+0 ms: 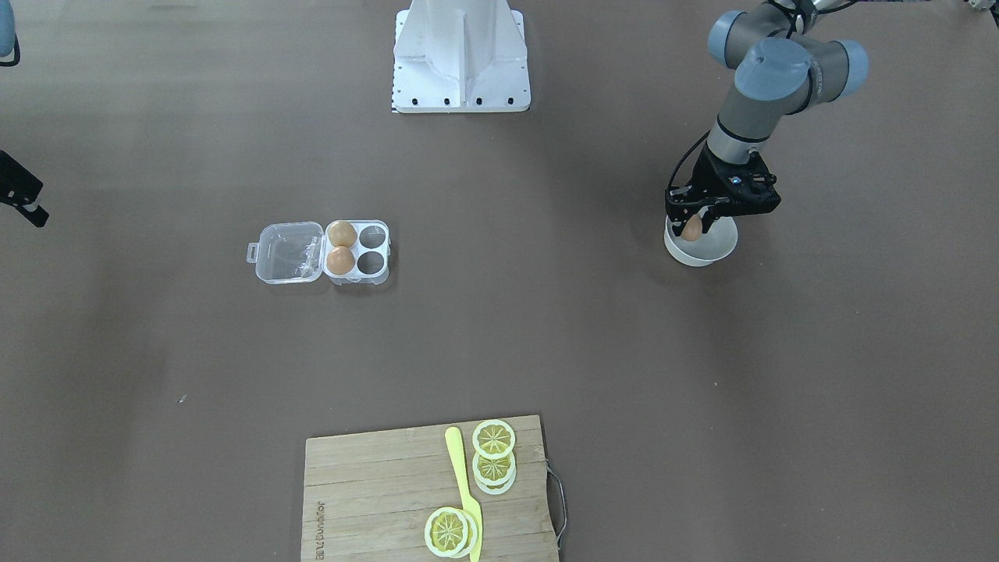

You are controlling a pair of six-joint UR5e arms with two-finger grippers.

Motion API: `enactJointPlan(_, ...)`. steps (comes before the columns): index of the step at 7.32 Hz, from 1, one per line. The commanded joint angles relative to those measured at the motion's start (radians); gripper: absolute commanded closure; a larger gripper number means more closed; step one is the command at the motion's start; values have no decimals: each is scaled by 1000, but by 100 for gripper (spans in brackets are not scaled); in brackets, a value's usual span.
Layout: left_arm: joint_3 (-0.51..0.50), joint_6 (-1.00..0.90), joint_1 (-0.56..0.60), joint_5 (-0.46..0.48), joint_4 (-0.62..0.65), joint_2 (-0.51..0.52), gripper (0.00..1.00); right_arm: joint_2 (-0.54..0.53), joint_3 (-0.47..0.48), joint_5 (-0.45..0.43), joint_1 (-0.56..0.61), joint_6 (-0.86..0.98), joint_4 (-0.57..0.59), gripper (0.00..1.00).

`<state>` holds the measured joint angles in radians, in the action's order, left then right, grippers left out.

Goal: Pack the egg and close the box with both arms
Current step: 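Close the left gripper on the brown egg inside the bowl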

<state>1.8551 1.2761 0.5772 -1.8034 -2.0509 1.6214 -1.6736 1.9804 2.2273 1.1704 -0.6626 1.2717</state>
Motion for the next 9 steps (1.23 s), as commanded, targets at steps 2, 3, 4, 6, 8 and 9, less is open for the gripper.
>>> enactJointPlan(2,2,-14,1,-1,0,0,74,2,0,0,0,0,2,0)
enactJointPlan(3,7,-14,3,-1,0,0,86,2,0,0,0,0,0,0)
enactJointPlan(4,25,-14,4,-2,0,-8,100,2,0,0,0,0,0,0)
enactJointPlan(6,59,-15,13,-4,0,-12,100,2,0,0,-2,3,0,0)
enactJointPlan(8,110,-81,68,-7,-6,-11,100,11,0,0,-8,12,0,0)
enactJointPlan(9,157,-180,91,-8,-8,-15,100,14,1,2,-9,12,-2,0)
